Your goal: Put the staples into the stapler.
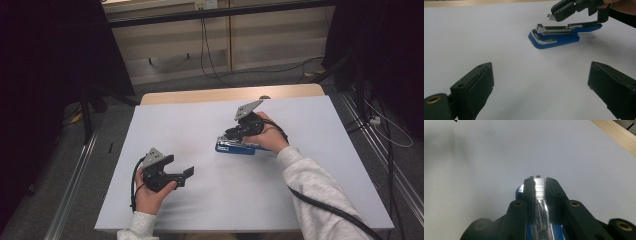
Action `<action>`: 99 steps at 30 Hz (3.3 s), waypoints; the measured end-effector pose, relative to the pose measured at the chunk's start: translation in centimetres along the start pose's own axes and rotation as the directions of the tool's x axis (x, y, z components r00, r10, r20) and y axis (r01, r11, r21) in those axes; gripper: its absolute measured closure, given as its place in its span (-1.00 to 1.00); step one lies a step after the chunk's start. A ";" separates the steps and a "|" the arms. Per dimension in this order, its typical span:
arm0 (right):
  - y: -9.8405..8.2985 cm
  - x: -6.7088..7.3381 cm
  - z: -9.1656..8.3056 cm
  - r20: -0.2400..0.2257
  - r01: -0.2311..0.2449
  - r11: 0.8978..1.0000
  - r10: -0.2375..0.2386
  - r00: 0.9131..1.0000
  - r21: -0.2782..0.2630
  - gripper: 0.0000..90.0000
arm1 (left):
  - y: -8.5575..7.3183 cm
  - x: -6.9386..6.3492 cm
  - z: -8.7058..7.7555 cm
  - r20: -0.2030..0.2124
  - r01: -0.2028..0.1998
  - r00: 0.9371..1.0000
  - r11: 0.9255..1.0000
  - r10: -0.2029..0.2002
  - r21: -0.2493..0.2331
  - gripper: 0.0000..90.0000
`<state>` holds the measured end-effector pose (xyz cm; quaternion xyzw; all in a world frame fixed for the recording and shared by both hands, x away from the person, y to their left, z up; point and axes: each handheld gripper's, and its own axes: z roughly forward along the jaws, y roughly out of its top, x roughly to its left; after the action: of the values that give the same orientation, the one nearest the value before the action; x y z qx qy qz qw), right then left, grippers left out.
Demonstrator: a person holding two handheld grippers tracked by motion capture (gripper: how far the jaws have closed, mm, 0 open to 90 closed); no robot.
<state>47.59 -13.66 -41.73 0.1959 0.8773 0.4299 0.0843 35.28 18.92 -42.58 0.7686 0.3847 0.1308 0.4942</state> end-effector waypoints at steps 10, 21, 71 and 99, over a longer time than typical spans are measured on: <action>0.0 -0.2 0.6 -0.015 0.019 1.000 -0.019 1.000 0.005 0.76 | 0.0 0.0 0.1 -0.001 0.004 1.000 1.000 -0.004 -0.002 -0.85; -0.2 -0.3 1.1 -0.019 0.023 1.000 -0.023 1.000 0.009 0.76 | 0.0 0.0 0.2 0.002 0.010 1.000 1.000 -0.010 -0.007 -0.85; 0.0 -0.4 2.2 -0.040 0.057 0.998 -0.057 0.998 0.021 0.76 | 0.0 0.0 0.3 0.008 0.005 1.000 1.000 -0.005 -0.001 -0.85; -0.2 -0.5 1.2 0.003 0.000 1.000 0.000 1.000 -0.008 0.38 | 0.0 -0.1 0.4 0.007 0.006 1.000 1.000 -0.006 0.001 -0.85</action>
<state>48.35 -13.08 -42.62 0.1963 0.8756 0.4329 0.0865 35.46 18.58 -42.78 0.7680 0.3854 0.1264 0.4956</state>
